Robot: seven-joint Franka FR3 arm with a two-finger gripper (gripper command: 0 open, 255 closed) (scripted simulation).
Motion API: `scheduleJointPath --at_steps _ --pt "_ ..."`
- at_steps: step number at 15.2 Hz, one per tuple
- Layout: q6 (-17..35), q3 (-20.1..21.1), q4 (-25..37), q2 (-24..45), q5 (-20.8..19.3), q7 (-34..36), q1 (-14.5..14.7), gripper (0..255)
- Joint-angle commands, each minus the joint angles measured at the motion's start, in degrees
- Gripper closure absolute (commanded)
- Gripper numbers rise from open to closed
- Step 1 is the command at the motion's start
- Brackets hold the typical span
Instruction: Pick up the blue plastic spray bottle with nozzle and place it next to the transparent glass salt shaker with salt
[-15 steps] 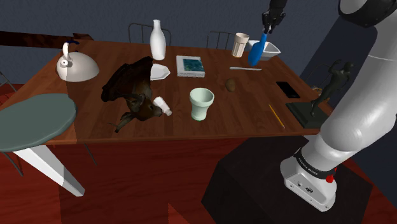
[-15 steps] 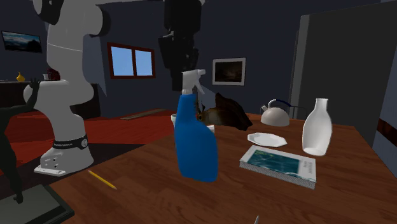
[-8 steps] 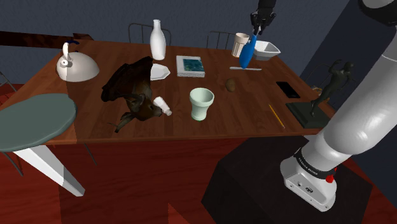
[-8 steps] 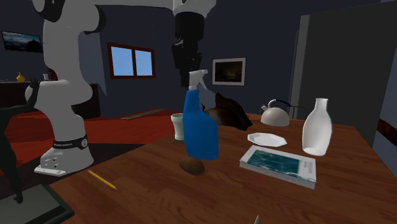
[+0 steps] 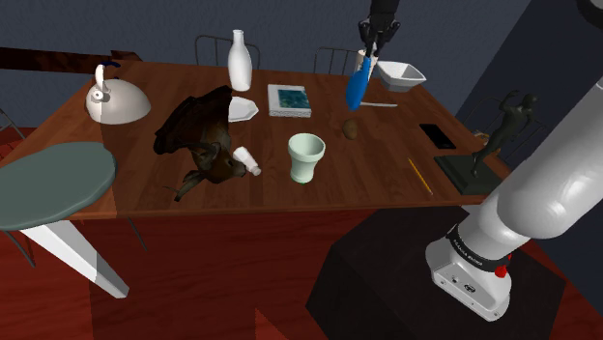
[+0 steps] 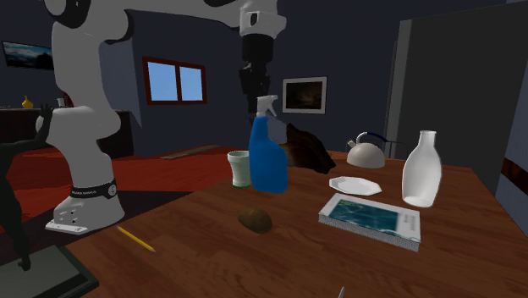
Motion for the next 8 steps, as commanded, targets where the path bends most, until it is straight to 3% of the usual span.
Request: scheduleJointPath --at_steps 1,8 --pt "-0.3 1.3 -0.2 -0.3 0.0 2.9 1.5 255" --pt "-0.9 5.7 -0.1 -0.4 0.1 12.1 6.4 255"
